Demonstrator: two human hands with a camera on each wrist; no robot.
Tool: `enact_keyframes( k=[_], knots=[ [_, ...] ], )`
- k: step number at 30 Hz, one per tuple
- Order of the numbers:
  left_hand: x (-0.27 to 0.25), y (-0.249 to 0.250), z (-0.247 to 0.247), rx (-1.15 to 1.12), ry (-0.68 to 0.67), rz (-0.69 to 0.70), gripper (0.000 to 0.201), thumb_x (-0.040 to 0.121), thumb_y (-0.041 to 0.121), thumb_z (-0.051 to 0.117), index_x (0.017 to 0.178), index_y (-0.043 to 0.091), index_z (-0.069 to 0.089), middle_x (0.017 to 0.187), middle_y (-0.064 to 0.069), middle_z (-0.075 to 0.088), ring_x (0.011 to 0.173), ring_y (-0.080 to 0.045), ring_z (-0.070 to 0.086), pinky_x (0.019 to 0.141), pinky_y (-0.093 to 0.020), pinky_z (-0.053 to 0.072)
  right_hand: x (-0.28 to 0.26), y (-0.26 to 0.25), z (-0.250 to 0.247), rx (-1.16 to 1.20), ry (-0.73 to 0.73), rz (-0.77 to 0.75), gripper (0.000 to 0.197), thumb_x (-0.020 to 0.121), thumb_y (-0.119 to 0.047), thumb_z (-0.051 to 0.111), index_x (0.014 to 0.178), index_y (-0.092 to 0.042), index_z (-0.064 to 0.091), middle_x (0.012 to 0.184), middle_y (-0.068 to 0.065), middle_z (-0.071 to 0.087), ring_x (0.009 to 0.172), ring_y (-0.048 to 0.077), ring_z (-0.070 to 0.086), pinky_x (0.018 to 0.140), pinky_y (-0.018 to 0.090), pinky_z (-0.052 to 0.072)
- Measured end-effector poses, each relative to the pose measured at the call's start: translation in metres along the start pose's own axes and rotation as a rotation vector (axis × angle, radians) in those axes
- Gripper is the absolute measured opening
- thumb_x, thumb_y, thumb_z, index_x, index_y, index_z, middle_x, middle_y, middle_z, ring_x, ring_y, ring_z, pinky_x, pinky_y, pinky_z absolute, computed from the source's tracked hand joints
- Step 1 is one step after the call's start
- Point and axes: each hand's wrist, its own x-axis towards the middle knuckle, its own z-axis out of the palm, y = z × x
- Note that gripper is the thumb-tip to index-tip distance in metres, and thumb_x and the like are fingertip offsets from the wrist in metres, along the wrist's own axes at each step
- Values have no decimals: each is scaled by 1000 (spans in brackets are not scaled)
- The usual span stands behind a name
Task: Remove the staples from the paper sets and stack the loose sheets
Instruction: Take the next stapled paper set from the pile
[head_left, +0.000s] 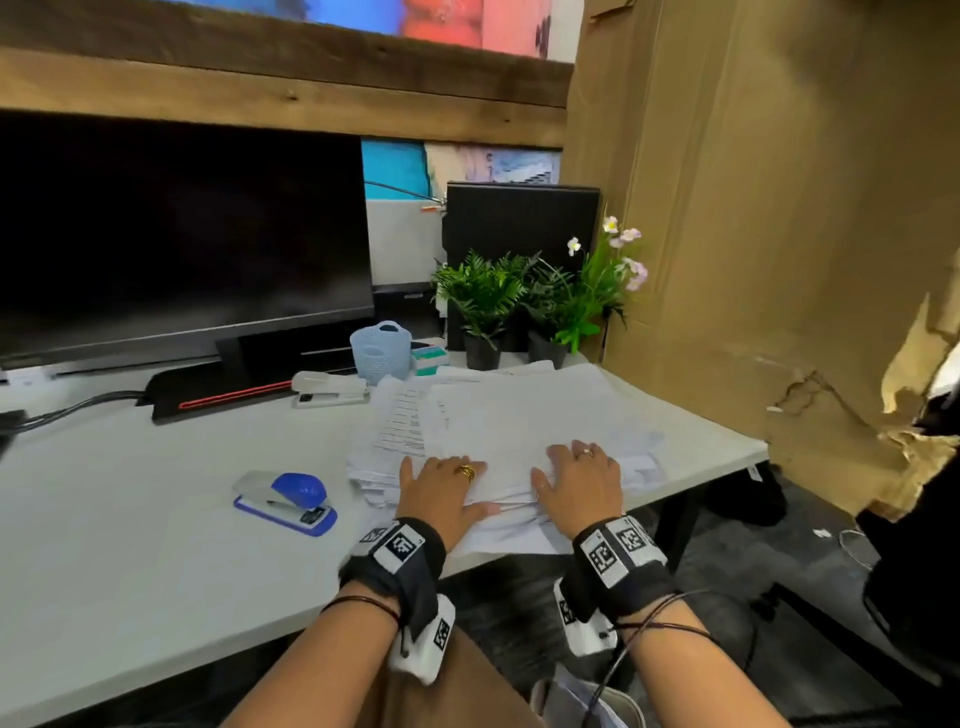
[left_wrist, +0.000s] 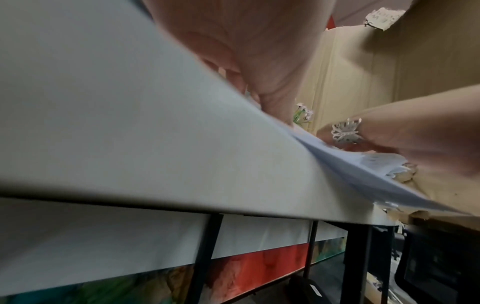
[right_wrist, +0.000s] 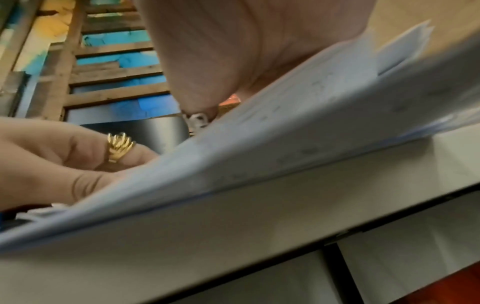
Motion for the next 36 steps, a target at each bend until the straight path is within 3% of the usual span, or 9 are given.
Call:
enact_keyframes(
  k=[4, 8, 13, 16, 20, 25, 28, 31, 36],
  knots=[
    [-1, -3, -11, 51, 57, 22, 53, 87, 64, 41, 132, 37, 48, 134, 8, 50, 125, -18, 39, 113, -46, 5, 2, -2, -9, -29, -155, -5, 76, 79, -78, 36, 137, -29, 39, 146, 6, 35, 134, 28, 27, 107, 55, 19],
    [-5, -14, -22, -138, 137, 24, 30, 90, 50, 49, 111, 36, 65, 120, 14, 62, 120, -11, 47, 113, -43, 2, 5, 4, -15, -36, -199, -76, 81, 73, -81, 40, 138, -31, 41, 144, 9, 34, 136, 26, 25, 111, 57, 9],
    [-15, -20, -34, -461, 324, -44, 13, 77, 33, 74, 86, 23, 75, 88, 5, 72, 91, -13, 62, 94, -27, 42, 13, 0, -16, 198, -156, -407, 60, 83, -57, 57, 135, -29, 47, 147, 2, 36, 136, 15, 30, 115, 38, 15],
    [-24, -20, -44, -719, 424, -66, 7, 73, 17, 79, 78, 17, 74, 78, 7, 68, 79, -7, 62, 84, -18, 46, 11, -6, -15, 405, -130, -593, 49, 89, -42, 58, 134, -22, 51, 141, 0, 48, 129, 14, 43, 108, 21, 25],
    [-33, -21, -64, -853, 503, -6, 12, 83, 14, 68, 79, 26, 68, 80, 15, 66, 83, 2, 59, 82, -12, 40, 12, -13, -14, 589, -27, -646, 38, 91, -32, 59, 127, -20, 58, 123, -2, 63, 111, 10, 56, 92, 4, 31],
    [-39, -25, -74, -855, 599, 69, 20, 84, 16, 67, 77, 35, 67, 80, 21, 67, 87, 2, 62, 104, -47, 36, 20, -26, -14, 605, 63, -658, 31, 88, -15, 63, 118, -21, 66, 109, -2, 70, 98, 14, 63, 81, 9, 38],
    [-50, -24, -73, -933, 518, 132, 14, 87, 16, 61, 84, 27, 69, 85, 16, 67, 86, 5, 60, 94, -25, 45, 21, -28, -11, 569, 166, -669, 53, 72, 13, 55, 109, -21, 71, 106, 1, 71, 99, 19, 66, 87, 20, 47],
    [-64, -32, -73, -914, 439, 117, 31, 87, 40, 42, 95, 23, 67, 97, 13, 65, 95, 7, 57, 83, -4, 39, 18, -27, -9, 607, 428, -751, 65, 54, 17, 43, 97, -18, 75, 98, 1, 73, 95, 14, 67, 89, 31, 52],
    [-72, -73, -80, -831, 436, -224, 31, 92, 41, 44, 112, 22, 57, 111, 9, 53, 97, -4, 50, 88, -20, 37, 14, -27, -9, 797, 638, -869, 66, 56, 24, 47, 100, -19, 69, 103, -4, 69, 103, 8, 62, 105, 30, 31]
  ],
)
